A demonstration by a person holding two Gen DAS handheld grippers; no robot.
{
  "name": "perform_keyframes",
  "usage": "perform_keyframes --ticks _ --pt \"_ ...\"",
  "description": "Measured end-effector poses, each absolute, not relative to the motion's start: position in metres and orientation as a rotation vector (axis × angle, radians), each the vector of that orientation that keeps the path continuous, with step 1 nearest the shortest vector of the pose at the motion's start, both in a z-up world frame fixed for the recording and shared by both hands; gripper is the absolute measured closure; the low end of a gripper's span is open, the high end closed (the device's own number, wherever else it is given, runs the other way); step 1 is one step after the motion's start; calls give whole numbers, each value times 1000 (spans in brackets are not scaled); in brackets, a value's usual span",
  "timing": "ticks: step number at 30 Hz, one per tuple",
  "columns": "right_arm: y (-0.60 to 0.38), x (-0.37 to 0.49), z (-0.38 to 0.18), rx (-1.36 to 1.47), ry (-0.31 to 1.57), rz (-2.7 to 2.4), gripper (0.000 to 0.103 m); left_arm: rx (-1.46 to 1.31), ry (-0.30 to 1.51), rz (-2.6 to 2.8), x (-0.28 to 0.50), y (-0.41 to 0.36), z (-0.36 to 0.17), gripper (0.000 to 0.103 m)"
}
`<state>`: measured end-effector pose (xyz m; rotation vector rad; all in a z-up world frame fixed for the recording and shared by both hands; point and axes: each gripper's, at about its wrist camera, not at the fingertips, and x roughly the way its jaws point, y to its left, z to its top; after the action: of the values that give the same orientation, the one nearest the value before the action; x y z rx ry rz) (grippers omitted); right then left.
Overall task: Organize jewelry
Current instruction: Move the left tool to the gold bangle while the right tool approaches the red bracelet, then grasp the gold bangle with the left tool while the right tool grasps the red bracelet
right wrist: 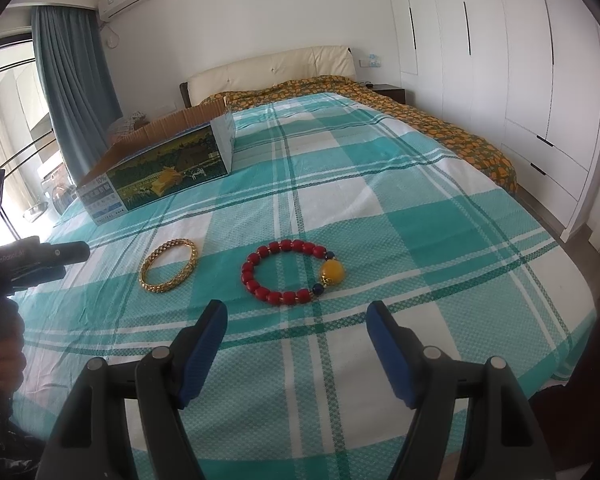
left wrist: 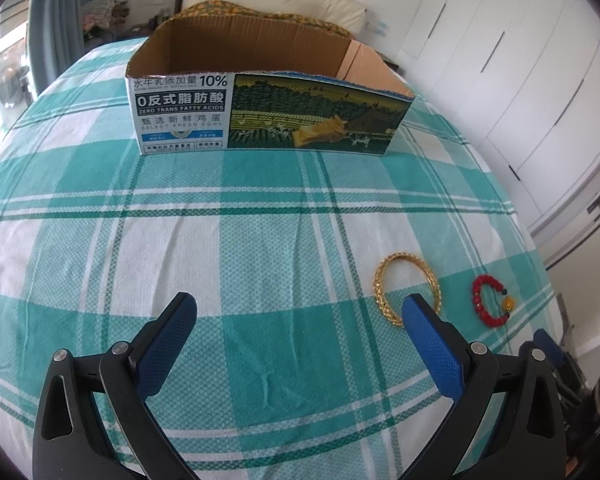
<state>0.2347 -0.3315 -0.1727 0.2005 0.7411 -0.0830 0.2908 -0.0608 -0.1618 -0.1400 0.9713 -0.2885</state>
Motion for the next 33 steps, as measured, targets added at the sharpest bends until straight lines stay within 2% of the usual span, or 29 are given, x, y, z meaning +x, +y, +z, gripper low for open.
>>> perform_keyframes --ticks 10,13,16,18,21,23,25,33 --pt "-330 234 -167 189 725 -94 29 6 999 -339 308 -117 -182 1" --pt "-333 232 -166 186 719 -104 29 107 1011 -288 311 -129 -194 6" --pt "-338 230 -167 190 723 -117 29 154 978 -268 307 -130 -196 6" --pt "-343 231 -169 196 731 -125 29 148 972 -265 306 -126 -195 11" --pt "-349 231 -170 213 737 -140 29 149 959 -277 304 -122 -190 39" --pt "-351 232 -170 213 738 -144 29 159 956 -299 301 -118 -187 79" --pt "-352 233 -169 210 744 -144 29 169 962 -313 300 -118 -186 98" --pt "-405 245 -165 397 808 -125 30 55 961 -321 292 -95 -175 100"
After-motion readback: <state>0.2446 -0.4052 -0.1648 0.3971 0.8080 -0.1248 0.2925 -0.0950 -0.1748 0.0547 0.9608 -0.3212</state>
